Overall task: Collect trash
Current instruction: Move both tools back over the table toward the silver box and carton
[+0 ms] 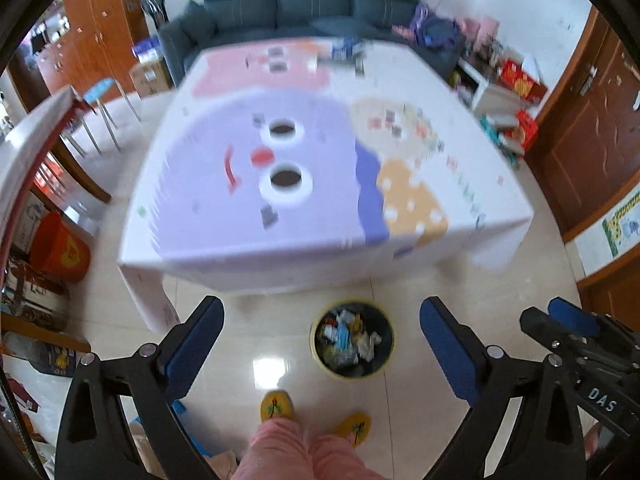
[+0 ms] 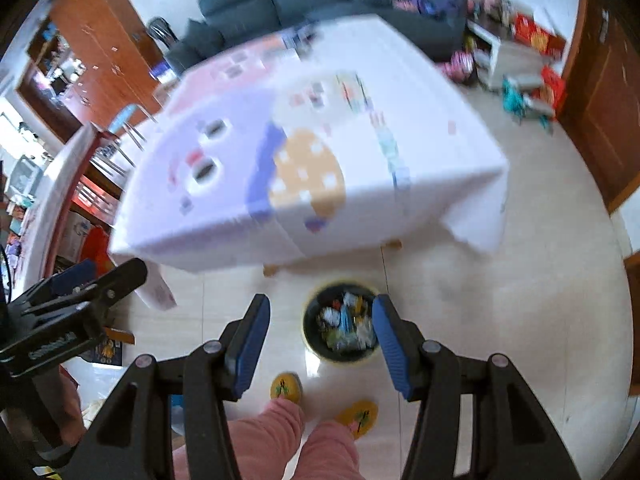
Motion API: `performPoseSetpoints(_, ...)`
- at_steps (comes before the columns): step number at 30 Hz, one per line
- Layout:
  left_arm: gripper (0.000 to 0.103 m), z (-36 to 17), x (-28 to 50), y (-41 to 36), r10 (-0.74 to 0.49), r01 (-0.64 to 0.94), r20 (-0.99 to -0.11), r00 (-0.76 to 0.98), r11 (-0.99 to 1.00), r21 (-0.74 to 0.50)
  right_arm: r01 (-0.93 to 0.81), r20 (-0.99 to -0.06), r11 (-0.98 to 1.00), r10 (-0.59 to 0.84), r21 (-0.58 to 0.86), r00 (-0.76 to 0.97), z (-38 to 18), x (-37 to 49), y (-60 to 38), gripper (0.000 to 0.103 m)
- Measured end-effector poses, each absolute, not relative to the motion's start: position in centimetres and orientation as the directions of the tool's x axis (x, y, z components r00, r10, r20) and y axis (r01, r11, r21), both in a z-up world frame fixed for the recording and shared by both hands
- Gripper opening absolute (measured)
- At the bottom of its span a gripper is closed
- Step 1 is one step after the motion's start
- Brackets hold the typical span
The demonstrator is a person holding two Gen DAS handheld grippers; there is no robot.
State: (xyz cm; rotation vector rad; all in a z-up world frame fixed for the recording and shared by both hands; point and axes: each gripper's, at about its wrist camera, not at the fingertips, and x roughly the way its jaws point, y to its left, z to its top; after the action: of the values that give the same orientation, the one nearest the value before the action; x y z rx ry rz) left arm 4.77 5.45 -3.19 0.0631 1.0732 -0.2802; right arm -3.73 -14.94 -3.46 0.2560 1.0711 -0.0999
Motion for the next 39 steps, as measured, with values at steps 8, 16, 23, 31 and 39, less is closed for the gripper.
performPoseSetpoints(8, 0.097, 4.6, 5.9, 4.6, -0.219, 0.247, -0.791, 0.571, 0.965, -0.088, 0.112, -0.79, 0.988, 0.018, 0.109, 0.613, 4.3, -1.9, -14.9, 0.054)
performPoseSetpoints(16, 0.097, 9.2, 7.7, 3.6, -0.203, 0.205, -0.732, 0.65, 0.975, -0.089, 0.059, -0.762, 0.997, 0.004, 0.055, 0.647, 7.0, 0.8, -15.8, 0.054)
performPoseSetpoints(23, 0.097, 10.4, 10.2, 2.8, -0.194, 0.202, -0.733, 0.652, 0.976, -0.079, 0.054, -0.762, 0.997, 0.009, 0.057, 0.647, 6.8, 3.8, -17.9, 0.054)
performPoseSetpoints(31, 0.097, 9.9, 17.0, 2.6, -0.205, 0.229, -0.729, 0.654, 0.971, -0.068, 0.101, -0.771, 0.993, -0.016, 0.062, 0.636, 5.8, 9.4, -20.5, 0.054)
performPoseSetpoints(39, 0.097, 6.5, 29.1, 1.3, -0.26, 0.322, -0.775, 0.576, 0.944, -0.077, 0.189, -0.824, 0.969, 0.025, 0.16, 0.566, 2.5, 18.9, -22.3, 0.054)
